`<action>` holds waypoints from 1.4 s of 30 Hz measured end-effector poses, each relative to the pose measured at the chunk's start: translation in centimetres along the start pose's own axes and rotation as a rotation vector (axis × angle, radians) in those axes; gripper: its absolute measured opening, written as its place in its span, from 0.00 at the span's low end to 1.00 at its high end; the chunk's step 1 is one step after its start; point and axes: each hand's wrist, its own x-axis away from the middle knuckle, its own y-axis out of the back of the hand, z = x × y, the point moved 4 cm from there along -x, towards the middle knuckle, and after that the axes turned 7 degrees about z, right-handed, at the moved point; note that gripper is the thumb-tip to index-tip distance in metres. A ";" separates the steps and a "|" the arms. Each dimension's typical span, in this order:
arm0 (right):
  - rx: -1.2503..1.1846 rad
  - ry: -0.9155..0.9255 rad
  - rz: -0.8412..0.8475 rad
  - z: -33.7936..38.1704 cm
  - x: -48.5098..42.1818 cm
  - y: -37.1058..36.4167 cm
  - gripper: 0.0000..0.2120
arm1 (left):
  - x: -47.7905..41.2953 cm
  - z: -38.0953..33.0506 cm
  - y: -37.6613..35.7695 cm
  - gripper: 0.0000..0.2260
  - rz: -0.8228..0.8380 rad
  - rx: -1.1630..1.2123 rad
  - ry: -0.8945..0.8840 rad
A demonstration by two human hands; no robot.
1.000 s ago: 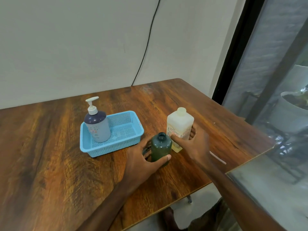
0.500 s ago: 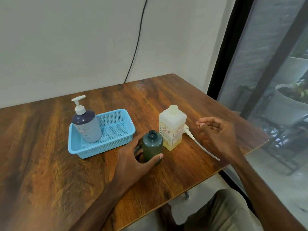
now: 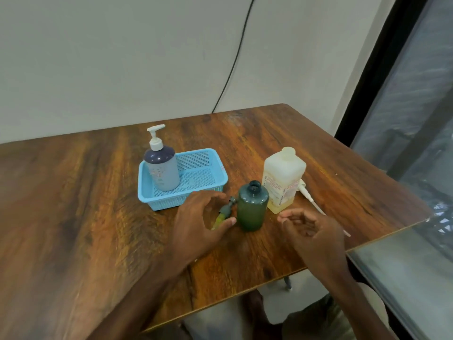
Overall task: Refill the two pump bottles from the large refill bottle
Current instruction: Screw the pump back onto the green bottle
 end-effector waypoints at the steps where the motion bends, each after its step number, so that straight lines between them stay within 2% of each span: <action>1: 0.004 0.030 0.004 0.7 0.6 -0.7 0.07 | 0.4 0.5 0.4 0.20 -0.005 -0.022 0.033; 8: -0.011 0.045 0.123 3.5 1.6 -5.6 0.07 | -0.1 2.0 -0.2 0.16 0.106 -0.057 0.215; 15: 0.010 0.001 0.175 3.9 0.7 -6.3 0.08 | -3.0 1.0 -2.6 0.13 0.182 -0.247 0.204; 19: 0.019 -0.024 0.188 3.8 0.4 -5.7 0.09 | -2.8 0.7 -1.8 0.11 0.193 -0.263 0.189; 21: -0.009 -0.033 0.192 3.9 0.4 -5.5 0.09 | -2.0 0.3 -0.4 0.11 0.169 -0.223 0.177; 25: -0.113 -0.006 0.166 5.0 0.9 -5.0 0.08 | 0.0 -1.7 3.3 0.15 0.001 -0.049 0.137; 28: -0.278 0.036 0.179 6.7 1.3 -4.7 0.14 | 1.2 -4.2 5.4 0.13 -0.073 0.143 0.103; 31: -0.430 0.088 0.159 8.5 1.0 -3.5 0.20 | 1.4 -7.0 6.3 0.12 -0.074 0.314 0.034; 34: -0.512 0.130 0.112 10.0 0.2 -1.6 0.19 | 0.7 -9.4 6.2 0.13 -0.052 0.418 -0.007; 37: -0.541 0.167 0.065 11.1 -1.4 0.4 0.19 | -0.8 -11.2 6.1 0.12 -0.100 0.523 -0.009; 42: -0.557 0.194 0.065 13.0 -3.9 3.6 0.19 | -3.1 -13.8 6.6 0.13 -0.167 0.445 -0.060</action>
